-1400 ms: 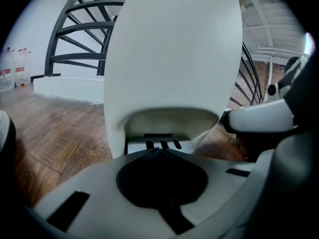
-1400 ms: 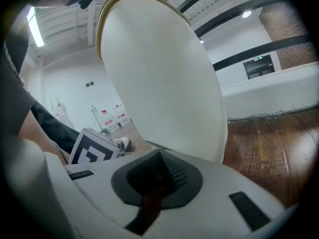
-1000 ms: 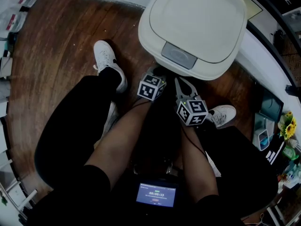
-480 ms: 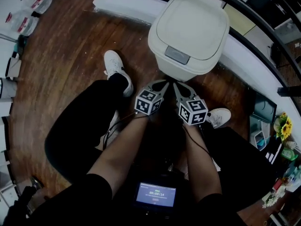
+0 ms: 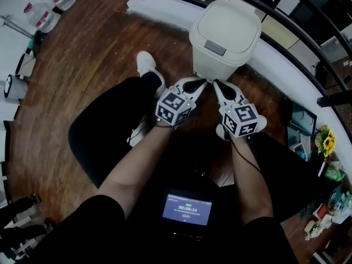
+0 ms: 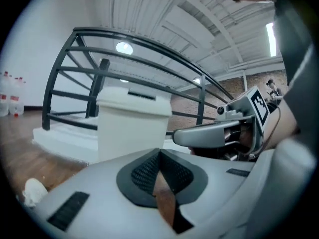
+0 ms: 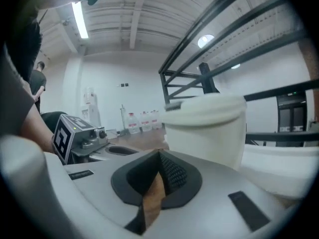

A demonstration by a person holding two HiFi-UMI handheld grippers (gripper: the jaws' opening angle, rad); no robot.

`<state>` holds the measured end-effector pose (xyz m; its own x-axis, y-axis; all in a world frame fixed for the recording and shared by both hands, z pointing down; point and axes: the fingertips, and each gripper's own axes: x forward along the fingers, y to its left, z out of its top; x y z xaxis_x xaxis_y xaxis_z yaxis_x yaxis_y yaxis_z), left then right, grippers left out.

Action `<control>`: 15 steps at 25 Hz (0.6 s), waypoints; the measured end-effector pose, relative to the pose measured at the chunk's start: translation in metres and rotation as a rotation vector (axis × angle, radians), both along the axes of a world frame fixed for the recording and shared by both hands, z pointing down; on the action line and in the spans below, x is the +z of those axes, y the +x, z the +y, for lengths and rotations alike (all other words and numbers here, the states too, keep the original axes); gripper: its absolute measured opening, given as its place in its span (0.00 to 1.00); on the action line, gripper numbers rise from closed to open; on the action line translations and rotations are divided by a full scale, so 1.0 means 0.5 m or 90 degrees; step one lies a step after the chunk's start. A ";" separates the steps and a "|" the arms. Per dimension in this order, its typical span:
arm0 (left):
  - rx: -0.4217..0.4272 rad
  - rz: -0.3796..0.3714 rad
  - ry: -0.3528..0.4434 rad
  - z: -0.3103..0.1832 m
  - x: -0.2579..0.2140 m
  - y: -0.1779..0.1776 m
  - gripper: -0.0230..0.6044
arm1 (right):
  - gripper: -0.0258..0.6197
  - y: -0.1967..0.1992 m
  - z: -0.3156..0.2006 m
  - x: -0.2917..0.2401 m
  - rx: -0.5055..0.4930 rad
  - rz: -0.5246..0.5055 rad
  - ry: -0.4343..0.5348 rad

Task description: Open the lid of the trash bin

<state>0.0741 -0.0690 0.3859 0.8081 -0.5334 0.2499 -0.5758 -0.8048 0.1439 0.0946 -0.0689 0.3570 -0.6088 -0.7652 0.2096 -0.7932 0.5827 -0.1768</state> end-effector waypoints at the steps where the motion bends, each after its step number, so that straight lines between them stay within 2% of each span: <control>1: 0.007 0.003 0.025 0.009 -0.040 0.005 0.07 | 0.05 0.001 0.011 -0.037 -0.005 0.004 0.020; 6: 0.050 0.018 0.111 0.097 -0.231 0.029 0.07 | 0.05 0.006 0.093 -0.179 -0.031 0.027 0.082; 9: 0.073 0.048 0.131 0.171 -0.318 0.028 0.07 | 0.05 0.010 0.158 -0.243 -0.051 0.024 0.103; 12: 0.095 0.071 0.138 0.250 -0.355 0.020 0.07 | 0.05 0.014 0.224 -0.292 -0.057 -0.005 0.112; 15: 0.104 0.079 0.129 0.298 -0.338 0.010 0.07 | 0.05 0.011 0.269 -0.315 -0.058 -0.025 0.118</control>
